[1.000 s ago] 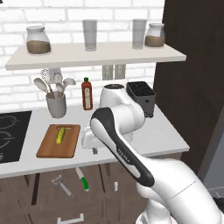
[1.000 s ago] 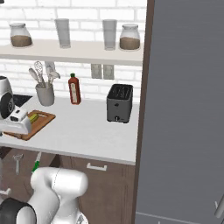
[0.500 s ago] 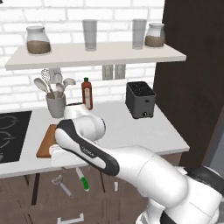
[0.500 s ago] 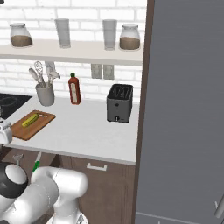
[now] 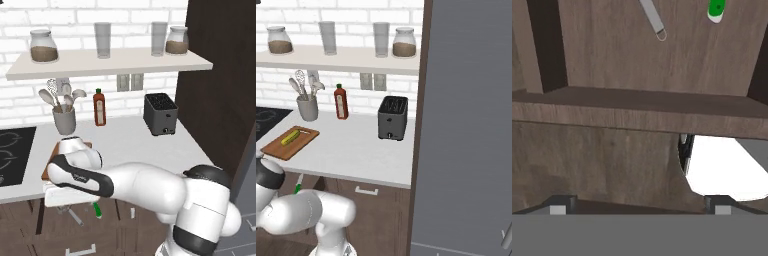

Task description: Place the appropriate cutting tool for cutting the cucumber skin on the cutting board.

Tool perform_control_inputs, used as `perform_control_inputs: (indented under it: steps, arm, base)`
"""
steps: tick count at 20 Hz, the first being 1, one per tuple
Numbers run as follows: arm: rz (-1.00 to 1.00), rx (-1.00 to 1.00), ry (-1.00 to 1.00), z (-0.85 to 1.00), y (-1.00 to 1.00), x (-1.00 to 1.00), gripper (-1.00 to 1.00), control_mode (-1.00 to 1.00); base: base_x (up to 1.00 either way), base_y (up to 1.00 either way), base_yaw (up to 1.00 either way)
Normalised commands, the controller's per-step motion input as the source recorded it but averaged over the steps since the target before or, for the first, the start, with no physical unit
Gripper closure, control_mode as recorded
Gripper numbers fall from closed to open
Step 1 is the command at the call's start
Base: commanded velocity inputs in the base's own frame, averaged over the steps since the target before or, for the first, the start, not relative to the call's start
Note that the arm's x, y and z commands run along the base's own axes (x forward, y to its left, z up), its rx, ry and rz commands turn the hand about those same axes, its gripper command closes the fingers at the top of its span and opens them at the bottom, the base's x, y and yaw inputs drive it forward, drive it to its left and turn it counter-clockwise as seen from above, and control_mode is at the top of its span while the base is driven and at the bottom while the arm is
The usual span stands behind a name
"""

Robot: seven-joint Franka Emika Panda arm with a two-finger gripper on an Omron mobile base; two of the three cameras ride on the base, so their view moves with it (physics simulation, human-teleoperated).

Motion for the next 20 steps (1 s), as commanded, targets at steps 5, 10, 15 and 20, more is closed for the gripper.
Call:
perform_control_inputs:
  steps: [5, 10, 15, 20]
  arm:
    - [-0.1, 0.01, 0.0, -0.38, 0.0, 0.37, -1.0, -1.0]
    - [-0.08, 0.0, 0.0, -0.55, 0.0, 0.45, -1.0, -1.0]
    - [-0.04, 0.0, 0.0, -0.66, 0.0, 0.26, -1.0, -1.0]
    - [-0.02, -0.02, 0.01, -0.49, 0.08, 0.1, -1.0, -1.0]
  base:
    - [0.0, 0.0, 0.0]
    - [0.0, 0.0, 0.0]
    - [0.0, 0.0, 0.0]
    - [0.0, 0.0, 0.0]
